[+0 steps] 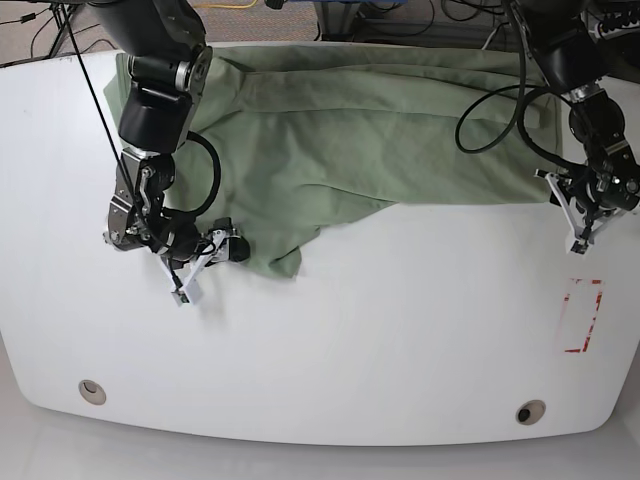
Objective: Layout the t-shirt on the table in an organized manner, then fold the t-shirt properly
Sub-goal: 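Release the shirt and reach both grippers out across the shirt, then grasp the shirt's hem fabric with both grippers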
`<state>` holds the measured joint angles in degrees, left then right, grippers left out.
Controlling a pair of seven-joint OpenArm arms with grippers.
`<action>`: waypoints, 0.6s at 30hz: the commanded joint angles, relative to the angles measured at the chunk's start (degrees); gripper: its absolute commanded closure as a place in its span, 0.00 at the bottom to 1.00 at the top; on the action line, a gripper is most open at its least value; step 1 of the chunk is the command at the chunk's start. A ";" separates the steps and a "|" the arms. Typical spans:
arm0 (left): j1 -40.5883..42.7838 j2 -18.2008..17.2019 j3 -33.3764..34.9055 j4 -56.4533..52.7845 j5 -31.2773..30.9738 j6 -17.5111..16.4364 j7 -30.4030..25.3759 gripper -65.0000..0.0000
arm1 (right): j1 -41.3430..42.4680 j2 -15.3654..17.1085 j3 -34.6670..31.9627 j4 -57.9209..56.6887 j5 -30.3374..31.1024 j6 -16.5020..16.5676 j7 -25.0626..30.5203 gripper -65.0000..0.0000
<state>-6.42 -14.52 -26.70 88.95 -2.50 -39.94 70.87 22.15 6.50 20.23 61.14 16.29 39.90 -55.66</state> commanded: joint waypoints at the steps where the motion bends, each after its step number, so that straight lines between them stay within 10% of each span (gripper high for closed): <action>1: -0.84 -0.90 -0.16 0.86 0.09 -0.06 -0.59 0.64 | 1.45 0.40 -0.84 0.79 0.19 0.10 0.41 0.52; 13: -1.37 -0.90 -3.15 0.59 0.09 -0.06 -0.59 0.64 | 1.54 1.01 -1.28 1.05 0.10 0.10 0.41 0.99; 18: -3.48 -0.55 -5.26 -3.98 0.09 -0.06 -0.59 0.64 | 1.54 1.98 -1.37 1.40 0.19 0.10 0.41 0.99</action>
<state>-8.10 -14.52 -31.94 86.13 -1.85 -39.92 70.91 22.02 7.66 18.79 61.17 15.46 39.90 -56.03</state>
